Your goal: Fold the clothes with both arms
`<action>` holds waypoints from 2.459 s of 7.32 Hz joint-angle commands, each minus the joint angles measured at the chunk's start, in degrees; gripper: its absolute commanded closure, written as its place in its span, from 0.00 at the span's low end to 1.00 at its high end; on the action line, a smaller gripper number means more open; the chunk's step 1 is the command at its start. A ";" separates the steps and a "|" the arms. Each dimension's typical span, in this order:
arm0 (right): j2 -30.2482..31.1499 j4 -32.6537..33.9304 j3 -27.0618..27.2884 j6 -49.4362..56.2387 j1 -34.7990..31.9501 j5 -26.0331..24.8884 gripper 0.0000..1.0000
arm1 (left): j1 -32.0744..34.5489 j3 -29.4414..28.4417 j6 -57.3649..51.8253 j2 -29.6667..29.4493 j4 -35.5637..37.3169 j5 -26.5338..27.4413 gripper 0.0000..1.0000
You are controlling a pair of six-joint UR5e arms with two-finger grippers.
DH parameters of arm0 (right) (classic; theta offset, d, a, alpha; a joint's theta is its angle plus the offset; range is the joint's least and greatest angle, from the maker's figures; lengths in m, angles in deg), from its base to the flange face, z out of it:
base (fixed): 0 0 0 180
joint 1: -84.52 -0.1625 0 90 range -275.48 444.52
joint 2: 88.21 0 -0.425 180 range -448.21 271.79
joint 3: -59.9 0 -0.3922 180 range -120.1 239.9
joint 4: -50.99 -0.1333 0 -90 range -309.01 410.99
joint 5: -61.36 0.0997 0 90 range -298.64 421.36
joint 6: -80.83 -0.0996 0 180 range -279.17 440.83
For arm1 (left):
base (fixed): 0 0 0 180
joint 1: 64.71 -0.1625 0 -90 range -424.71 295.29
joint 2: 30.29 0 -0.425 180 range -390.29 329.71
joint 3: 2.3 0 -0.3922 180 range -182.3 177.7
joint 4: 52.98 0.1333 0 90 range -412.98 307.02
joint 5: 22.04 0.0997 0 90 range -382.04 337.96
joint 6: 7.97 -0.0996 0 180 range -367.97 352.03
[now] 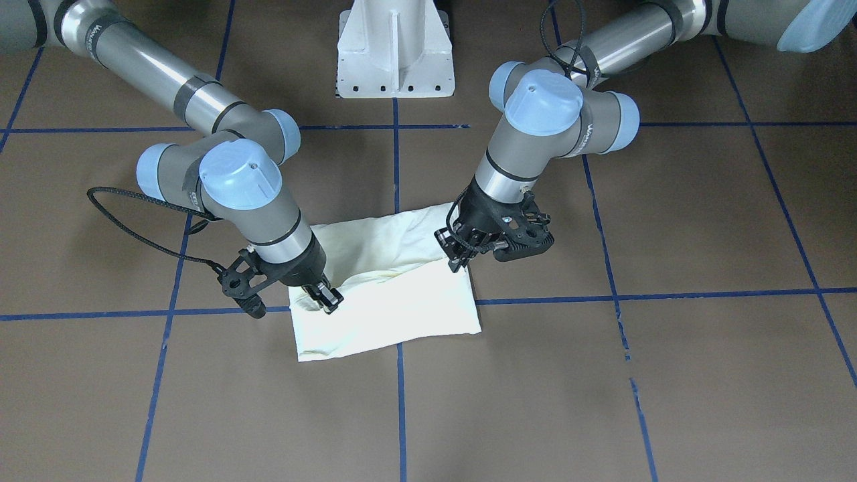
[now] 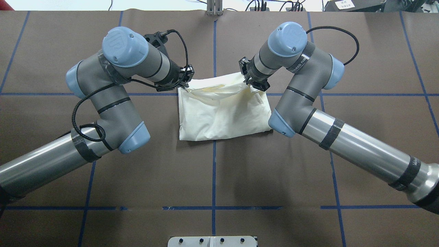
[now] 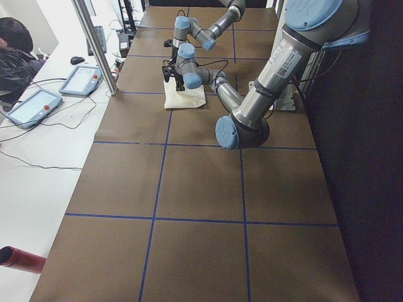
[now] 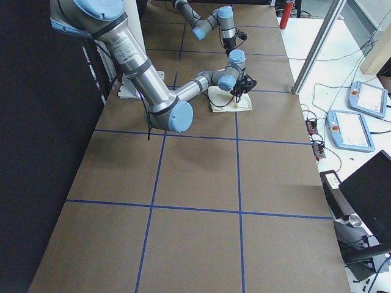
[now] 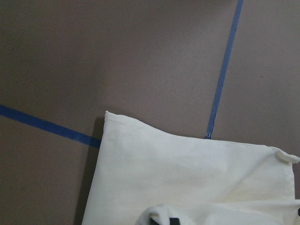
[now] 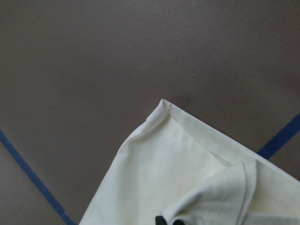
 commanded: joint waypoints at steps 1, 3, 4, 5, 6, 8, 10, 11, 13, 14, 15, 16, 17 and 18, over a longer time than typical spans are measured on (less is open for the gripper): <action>-0.84 -1.53 -1.76 2.25 -1.43 0.01 0.00 | 0.38 -7.11 -4.40 -2.21 -5.15 4.16 0.01; -0.93 -1.44 -1.50 6.36 -5.81 5.16 0.00 | 6.15 -9.51 -14.75 -2.66 -4.65 0.80 0.00; -1.28 -1.18 -0.54 10.56 -5.92 6.76 0.00 | 10.62 -10.38 -20.90 -1.97 -5.17 -9.42 0.00; -1.37 -0.66 -0.10 13.65 -5.40 6.95 0.00 | 11.10 -10.04 -22.44 -0.39 -6.22 -13.43 0.00; -1.02 1.79 0.43 16.55 -5.31 6.96 0.00 | 11.11 -8.12 -21.59 1.36 -8.40 -13.47 0.00; -0.50 17.45 6.89 33.53 -6.70 5.99 0.00 | 11.19 -5.13 -13.42 6.63 -16.91 -13.48 0.00; 4.66 30.33 16.39 52.60 -16.15 6.86 0.00 | 17.57 0.91 -20.38 12.77 -16.16 -13.74 0.00; 8.96 32.03 18.43 63.93 -21.77 8.70 0.00 | 21.26 3.38 -29.40 17.85 -16.07 -14.52 0.00; 20.19 32.05 19.32 86.96 -33.03 13.88 0.00 | 31.10 4.11 -50.73 24.30 -10.31 -14.71 0.00; 26.08 32.22 19.76 98.82 -38.47 15.12 0.00 | 36.45 4.37 -63.46 27.11 -6.44 -14.79 0.00; 31.10 32.66 19.42 109.72 -43.75 16.96 0.00 | 39.99 5.25 -74.12 29.74 -2.31 -14.71 0.00; 35.67 33.62 19.50 118.36 -48.67 18.63 0.00 | 42.98 6.99 -85.27 34.12 0.08 -14.79 0.00; 39.46 34.67 20.03 122.01 -51.94 19.60 0.00 | 46.23 10.32 -94.78 38.78 2.88 -14.88 0.00; 41.85 34.33 20.38 122.05 -52.58 23.01 0.00 | 46.96 14.27 -98.62 44.83 4.13 -15.84 0.00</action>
